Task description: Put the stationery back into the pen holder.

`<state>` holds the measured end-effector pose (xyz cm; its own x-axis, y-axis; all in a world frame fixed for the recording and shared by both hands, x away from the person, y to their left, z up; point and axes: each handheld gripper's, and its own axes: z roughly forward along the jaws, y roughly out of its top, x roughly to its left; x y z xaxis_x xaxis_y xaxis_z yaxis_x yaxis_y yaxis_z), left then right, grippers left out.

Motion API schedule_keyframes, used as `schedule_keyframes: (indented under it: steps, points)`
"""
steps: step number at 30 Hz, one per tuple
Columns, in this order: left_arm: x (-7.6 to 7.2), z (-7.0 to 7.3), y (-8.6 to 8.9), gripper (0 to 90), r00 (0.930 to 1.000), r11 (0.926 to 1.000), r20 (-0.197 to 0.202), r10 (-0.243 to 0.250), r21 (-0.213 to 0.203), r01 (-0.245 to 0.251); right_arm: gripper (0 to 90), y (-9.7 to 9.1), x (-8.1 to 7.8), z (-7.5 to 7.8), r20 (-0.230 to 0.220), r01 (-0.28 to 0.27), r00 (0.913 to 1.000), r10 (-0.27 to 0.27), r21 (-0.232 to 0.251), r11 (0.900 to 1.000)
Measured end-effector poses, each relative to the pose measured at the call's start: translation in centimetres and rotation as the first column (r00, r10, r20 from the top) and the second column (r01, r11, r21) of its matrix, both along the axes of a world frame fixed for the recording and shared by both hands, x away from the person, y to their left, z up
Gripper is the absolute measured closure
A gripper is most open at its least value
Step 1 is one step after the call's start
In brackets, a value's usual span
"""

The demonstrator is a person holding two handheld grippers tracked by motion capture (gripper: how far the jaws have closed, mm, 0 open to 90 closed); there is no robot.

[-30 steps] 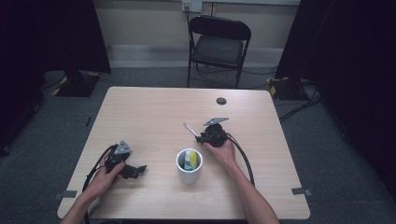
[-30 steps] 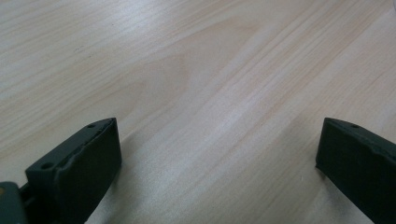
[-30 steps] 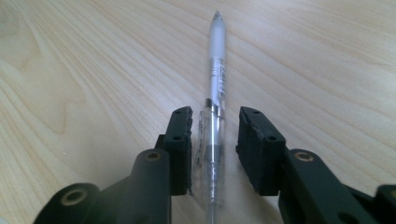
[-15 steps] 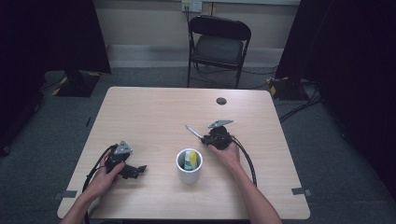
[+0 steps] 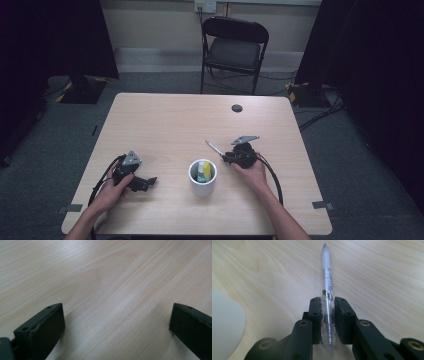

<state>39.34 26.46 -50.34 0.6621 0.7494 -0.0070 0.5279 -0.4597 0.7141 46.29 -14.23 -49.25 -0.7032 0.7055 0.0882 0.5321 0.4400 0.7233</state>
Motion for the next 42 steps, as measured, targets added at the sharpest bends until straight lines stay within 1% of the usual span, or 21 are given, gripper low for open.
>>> schedule_keyframes:
  steps: [3,6,8,11,14,15,17,18,22,23,24,26,27,28,30,32,33,36,38,40,42]
  points:
    - [0.0,0.0,0.0,0.0,1.0000,1.0000,-0.001,0.001,-0.002,-0.001,76.1,-0.6,-0.9,0.0,-0.002,-0.001,1.0000,0.001,0.005,1.0000]
    - [0.0,0.0,0.0,0.0,1.0000,1.0000,0.000,0.000,0.000,0.000,76.1,-1.2,-1.6,0.1,-0.022,-0.002,0.9997,0.002,0.012,0.9999]
    - [0.0,0.0,0.0,0.0,1.0000,1.0000,0.000,0.000,0.000,0.000,76.0,-1.3,-2.2,0.3,-0.017,-0.014,0.9998,0.013,-0.021,0.9997]
    - [0.0,0.0,0.0,0.0,1.0000,1.0000,0.000,0.000,0.000,0.000,76.1,-1.7,-3.0,0.4,-0.021,-0.030,0.9994,0.029,-0.041,0.9987]
    - [0.0,0.0,0.0,0.0,1.0000,1.0000,0.000,0.000,0.000,0.000,76.0,-2.2,-3.8,0.5,-0.019,-0.034,0.9993,0.033,-0.049,0.9982]
    - [0.0,0.0,0.0,0.0,1.0000,1.0000,0.000,0.000,-0.001,0.000,76.0,-2.3,-4.1,0.4,-0.019,-0.034,0.9993,0.033,-0.044,0.9985]
    - [0.0,0.0,0.0,0.0,1.0000,1.0000,0.000,0.000,0.000,0.000,75.9,-2.7,-4.9,0.5,-0.022,-0.035,0.9992,0.034,-0.055,0.9979]
    - [0.0,0.0,0.0,0.0,1.0000,1.0000,0.000,0.000,0.000,0.000,75.8,-2.9,-5.3,0.5,-0.012,-0.041,0.9991,0.040,-0.053,0.9978]
    - [0.0,0.0,0.0,0.0,1.0000,1.0000,0.000,0.001,-0.001,-0.001,75.2,-3.6,-6.6,0.5,-0.022,-0.045,0.9988,0.044,-0.053,0.9976]
    - [0.0,0.0,0.0,0.0,1.0000,1.0000,0.000,0.001,-0.001,-0.001,74.9,-3.7,-6.8,0.5,-0.027,-0.046,0.9986,0.045,-0.053,0.9975]
    - [0.0,0.0,0.0,0.0,1.0000,1.0000,0.000,0.001,-0.001,-0.001,71.7,-3.8,-7.2,0.6,-0.021,-0.051,0.9985,0.050,-0.062,0.9968]
    - [0.0,0.0,0.0,0.0,1.0000,1.0000,0.000,0.000,-0.001,0.000,67.3,-3.9,-7.6,0.5,-0.021,-0.047,0.9987,0.046,-0.059,0.9972]
    - [0.0,0.0,0.0,0.0,1.0000,1.0000,0.000,0.000,0.000,0.000,67.5,-3.8,-7.7,0.6,-0.019,-0.049,0.9987,0.048,-0.068,0.9965]
    - [0.0,0.0,0.0,0.0,1.0000,1.0000,0.000,-0.001,0.000,0.001,67.6,-3.6,-7.5,0.6,-0.010,-0.066,0.9978,0.065,-0.078,0.9947]
    - [0.0,0.0,0.0,0.0,1.0000,1.0000,0.000,-0.001,0.000,0.001,67.6,-3.4,-7.1,0.5,-0.016,-0.053,0.9985,0.052,-0.053,0.9972]
    - [0.0,0.0,0.0,0.0,1.0000,1.0000,0.000,-0.001,0.000,0.001,67.6,-3.0,-6.7,0.3,0.001,-0.049,0.9988,0.049,-0.047,0.9977]
    - [0.0,0.0,0.0,0.0,1.0000,1.0000,0.000,-0.001,0.000,0.001,67.6,-2.8,-6.4,0.3,-0.002,-0.045,0.9990,0.045,-0.045,0.9980]
    - [0.0,0.0,0.0,0.0,1.0000,1.0000,0.000,0.000,-0.001,0.000,67.8,-2.2,-5.9,0.4,-0.003,-0.044,0.9990,0.044,-0.061,0.9972]
    - [0.0,0.0,0.0,0.0,1.0000,1.0000,0.000,-0.001,0.000,0.001,67.8,-1.6,-5.4,0.3,0.014,-0.055,0.9983,0.056,-0.064,0.9964]
    - [0.0,0.0,0.0,0.0,1.0000,1.0000,0.000,0.000,0.000,0.000,67.9,-1.2,-5.2,0.3,0.020,-0.054,0.9983,0.056,-0.063,0.9965]
    - [0.0,0.0,0.0,0.0,1.0000,1.0000,0.000,-0.001,0.000,0.001,68.3,-0.6,-4.9,0.3,0.038,-0.079,0.9959,0.083,-0.089,0.9929]
